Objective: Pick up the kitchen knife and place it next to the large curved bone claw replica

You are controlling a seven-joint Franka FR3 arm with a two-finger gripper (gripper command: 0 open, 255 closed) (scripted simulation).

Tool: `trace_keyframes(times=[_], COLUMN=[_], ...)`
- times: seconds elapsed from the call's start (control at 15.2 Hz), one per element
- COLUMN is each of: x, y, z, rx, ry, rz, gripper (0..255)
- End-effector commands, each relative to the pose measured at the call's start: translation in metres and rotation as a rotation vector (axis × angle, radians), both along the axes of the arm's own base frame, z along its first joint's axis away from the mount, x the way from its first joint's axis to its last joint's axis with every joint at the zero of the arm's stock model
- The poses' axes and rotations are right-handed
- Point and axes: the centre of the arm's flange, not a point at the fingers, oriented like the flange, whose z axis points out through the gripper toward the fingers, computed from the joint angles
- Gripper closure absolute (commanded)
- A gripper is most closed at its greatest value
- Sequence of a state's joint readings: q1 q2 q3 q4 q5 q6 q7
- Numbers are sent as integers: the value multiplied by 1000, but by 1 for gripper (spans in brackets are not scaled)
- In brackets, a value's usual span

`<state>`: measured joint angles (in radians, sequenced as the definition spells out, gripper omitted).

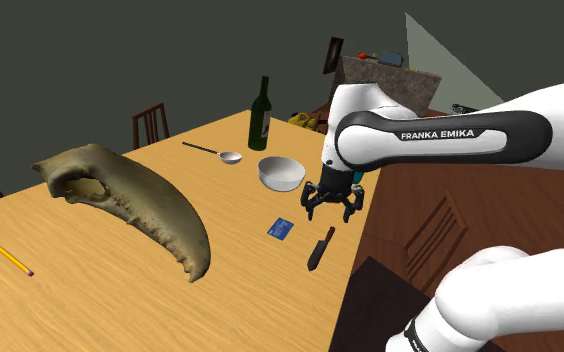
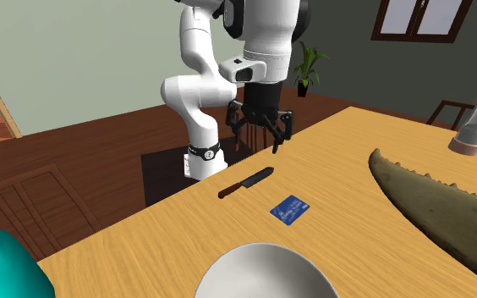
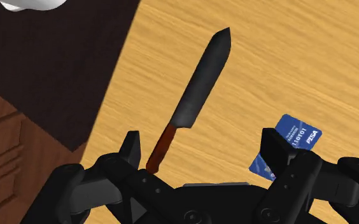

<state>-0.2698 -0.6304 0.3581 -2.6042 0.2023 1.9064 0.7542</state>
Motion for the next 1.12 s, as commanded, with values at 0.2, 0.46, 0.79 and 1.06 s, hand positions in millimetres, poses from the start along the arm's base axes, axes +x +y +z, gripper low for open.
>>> trace_keyframes(times=[0.2, 0.46, 0.79, 1.06], x=[11, 9, 6, 6], y=[-17, -18, -19, -19], z=[-54, -75, -94, -94], rx=[-75, -75, -75, -75], ry=[12, 12, 12, 12], rz=[-448, -448, -448, -448], gripper=[0, 0, 0, 0])
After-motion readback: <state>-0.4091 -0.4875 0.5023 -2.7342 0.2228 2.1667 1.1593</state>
